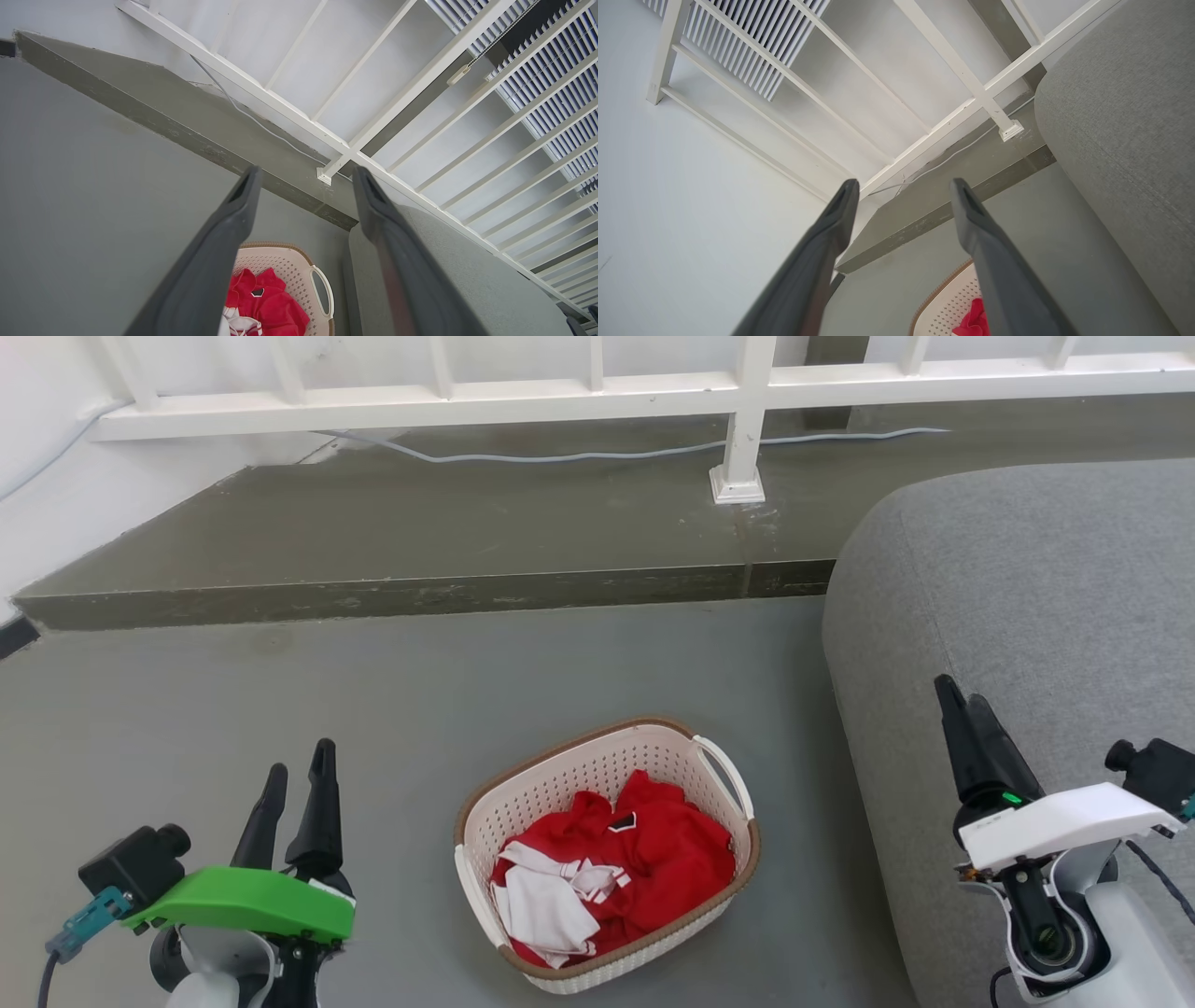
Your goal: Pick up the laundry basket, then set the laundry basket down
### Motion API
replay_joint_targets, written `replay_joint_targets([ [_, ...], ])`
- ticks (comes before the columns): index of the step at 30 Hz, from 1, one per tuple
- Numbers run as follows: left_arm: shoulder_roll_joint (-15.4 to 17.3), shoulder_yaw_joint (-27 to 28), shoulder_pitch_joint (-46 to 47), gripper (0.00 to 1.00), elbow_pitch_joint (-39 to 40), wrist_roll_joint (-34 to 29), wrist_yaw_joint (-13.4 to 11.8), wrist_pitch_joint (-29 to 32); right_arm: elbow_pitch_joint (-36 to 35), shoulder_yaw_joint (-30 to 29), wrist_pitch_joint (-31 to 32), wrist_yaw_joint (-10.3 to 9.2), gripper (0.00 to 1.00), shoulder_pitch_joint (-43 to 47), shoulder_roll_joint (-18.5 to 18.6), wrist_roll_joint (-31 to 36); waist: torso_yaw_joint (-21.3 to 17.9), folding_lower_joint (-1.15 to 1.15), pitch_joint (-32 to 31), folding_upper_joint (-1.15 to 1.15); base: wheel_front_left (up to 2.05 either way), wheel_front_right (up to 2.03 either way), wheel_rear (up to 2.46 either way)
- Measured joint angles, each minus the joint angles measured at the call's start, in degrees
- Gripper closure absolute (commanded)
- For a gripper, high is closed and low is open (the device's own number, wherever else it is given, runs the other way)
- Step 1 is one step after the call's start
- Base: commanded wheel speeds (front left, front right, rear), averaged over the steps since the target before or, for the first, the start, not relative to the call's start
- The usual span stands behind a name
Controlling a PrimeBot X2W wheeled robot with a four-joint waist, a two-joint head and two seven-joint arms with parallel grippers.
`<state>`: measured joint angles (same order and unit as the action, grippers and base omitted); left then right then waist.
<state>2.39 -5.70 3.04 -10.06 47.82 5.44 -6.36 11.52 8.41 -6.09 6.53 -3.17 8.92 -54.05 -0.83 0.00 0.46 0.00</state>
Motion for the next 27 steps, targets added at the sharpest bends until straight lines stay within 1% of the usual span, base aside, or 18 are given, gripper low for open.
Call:
replay_joint_targets([
  [13,-0.09,-1.62,-0.14,0.00,1.88,-8.34,-0.18,-2.49,-0.73,2.00,-2.47,0.01,0.00,0.00,0.19,9.31,-0.27,0.00,0.11,0.00,0.00,0.00,0.00],
  [20,-0.09,-2.29,-0.20,0.00,3.07,-13.85,-0.19,-3.81,-1.16,3.25,-3.79,0.03,0.00,0.00,0.42,13.92,-0.32,0.00,0.22,0.00,0.00,0.00,0.00],
  [27,-0.08,-3.15,-0.66,0.00,3.89,-18.39,-0.23,-5.16,-1.31,3.23,-5.08,0.52,0.00,0.00,0.59,19.16,-0.45,0.00,0.31,0.00,0.00,0.00,0.00],
])
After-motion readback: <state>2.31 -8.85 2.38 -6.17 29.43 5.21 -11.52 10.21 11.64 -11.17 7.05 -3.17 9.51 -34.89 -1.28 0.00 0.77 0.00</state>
